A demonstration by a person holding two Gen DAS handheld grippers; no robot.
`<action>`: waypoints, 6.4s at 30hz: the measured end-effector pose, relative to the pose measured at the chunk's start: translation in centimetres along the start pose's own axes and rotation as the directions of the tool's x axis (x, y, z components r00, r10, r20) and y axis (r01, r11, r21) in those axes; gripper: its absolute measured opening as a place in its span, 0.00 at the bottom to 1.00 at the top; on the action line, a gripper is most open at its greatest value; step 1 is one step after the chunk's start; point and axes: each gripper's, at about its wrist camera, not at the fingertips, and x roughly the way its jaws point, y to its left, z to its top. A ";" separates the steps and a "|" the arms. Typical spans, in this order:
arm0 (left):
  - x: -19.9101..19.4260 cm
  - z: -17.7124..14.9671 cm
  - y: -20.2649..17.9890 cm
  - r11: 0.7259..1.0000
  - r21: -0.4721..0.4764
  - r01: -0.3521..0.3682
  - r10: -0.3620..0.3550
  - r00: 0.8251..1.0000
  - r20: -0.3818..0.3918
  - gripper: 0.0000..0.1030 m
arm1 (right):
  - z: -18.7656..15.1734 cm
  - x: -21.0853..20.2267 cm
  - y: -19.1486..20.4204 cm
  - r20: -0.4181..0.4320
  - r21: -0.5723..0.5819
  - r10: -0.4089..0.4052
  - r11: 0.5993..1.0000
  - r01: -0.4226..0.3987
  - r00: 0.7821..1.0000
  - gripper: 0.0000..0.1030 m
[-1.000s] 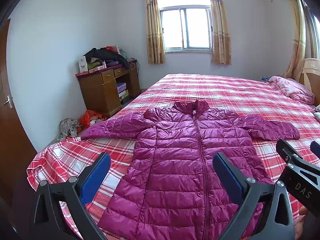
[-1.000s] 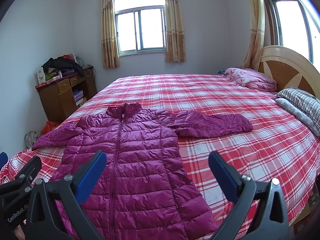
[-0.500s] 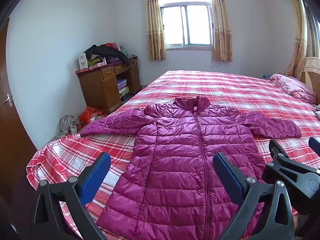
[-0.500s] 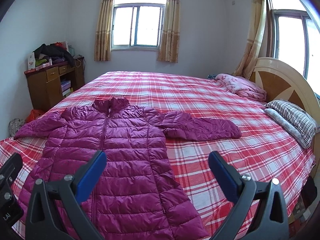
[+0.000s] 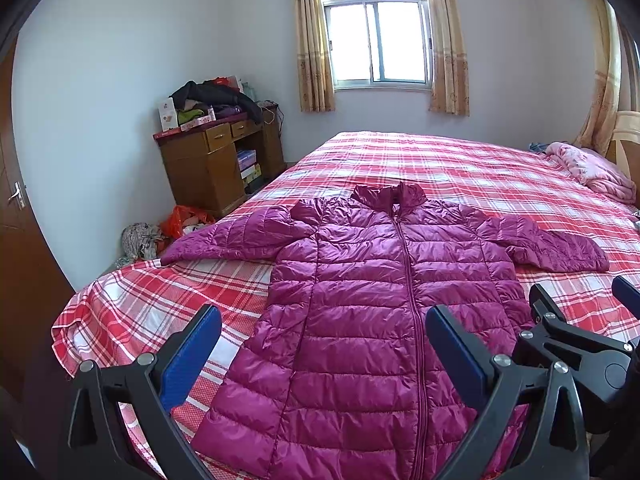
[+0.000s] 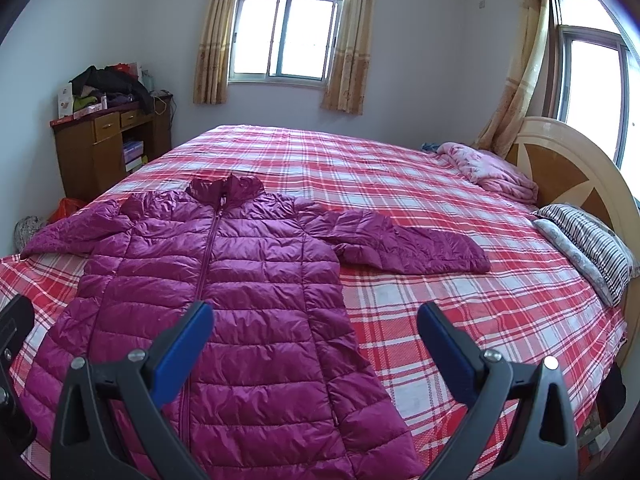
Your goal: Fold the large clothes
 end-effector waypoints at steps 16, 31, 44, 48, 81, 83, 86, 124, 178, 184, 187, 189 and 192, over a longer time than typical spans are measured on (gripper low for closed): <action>7.6 0.5 1.7 0.993 -0.093 0.074 -0.082 0.992 -0.092 0.99 | 1.4 5.7 -5.1 -0.028 0.051 0.108 0.993 -0.107 0.994 1.00; 17.4 4.7 -1.0 0.998 -0.046 0.036 -0.042 0.987 -0.152 0.99 | 4.3 21.8 -31.4 -0.210 0.387 -0.196 0.883 0.266 0.958 0.89; 22.6 4.5 -4.9 0.997 -0.025 0.075 -0.079 0.970 -0.232 0.99 | 1.6 31.2 -35.5 -0.395 0.473 -0.144 0.815 0.335 0.907 0.59; 23.3 4.2 -5.6 0.997 -0.007 0.080 -0.079 0.967 -0.243 0.99 | 0.9 31.5 -35.4 -0.380 0.466 -0.163 0.816 0.341 0.910 0.58; 19.2 4.2 8.3 0.986 -0.165 0.005 -0.028 0.989 -0.142 0.99 | 15.5 14.7 -10.1 0.093 0.054 0.078 0.995 -0.083 0.993 0.15; 19.3 4.0 9.8 0.983 -0.181 -0.029 0.005 0.991 -0.133 0.99 | 15.5 14.2 -6.2 0.094 0.012 0.156 0.987 -0.157 0.983 0.15; 20.0 3.5 12.0 0.976 -0.205 -0.071 0.045 0.991 -0.126 0.99 | 14.9 14.3 -0.8 0.081 -0.050 0.239 0.971 -0.235 0.968 0.15; 25.4 6.7 8.5 0.991 -0.136 0.002 -0.015 0.995 -0.095 0.99 | 10.1 27.3 -1.8 -0.175 0.049 0.348 0.938 -0.344 0.921 0.33; 34.4 4.8 23.6 0.737 -0.550 -0.392 0.214 0.908 -0.361 0.99 | 4.0 29.5 -0.3 -0.243 0.006 0.322 0.944 -0.331 0.915 0.32; 37.6 3.7 24.9 0.650 -0.671 -0.356 0.118 0.920 -0.374 0.98 | 4.0 29.5 -0.2 -0.244 -0.001 0.315 0.946 -0.325 0.917 0.33; 38.0 3.6 25.3 0.629 -0.684 -0.369 0.156 0.922 -0.354 0.91 | 4.0 29.5 -0.1 -0.243 -0.004 0.312 0.947 -0.322 0.919 0.33; 38.1 3.8 25.6 0.630 -0.679 -0.376 0.175 0.921 -0.348 0.73 | 4.0 29.5 -0.1 -0.243 -0.005 0.311 0.947 -0.322 0.919 0.33; 38.2 3.7 26.1 0.621 -0.690 -0.372 0.176 0.924 -0.339 0.50 | 4.0 29.5 -0.1 -0.243 -0.007 0.309 0.947 -0.320 0.919 0.33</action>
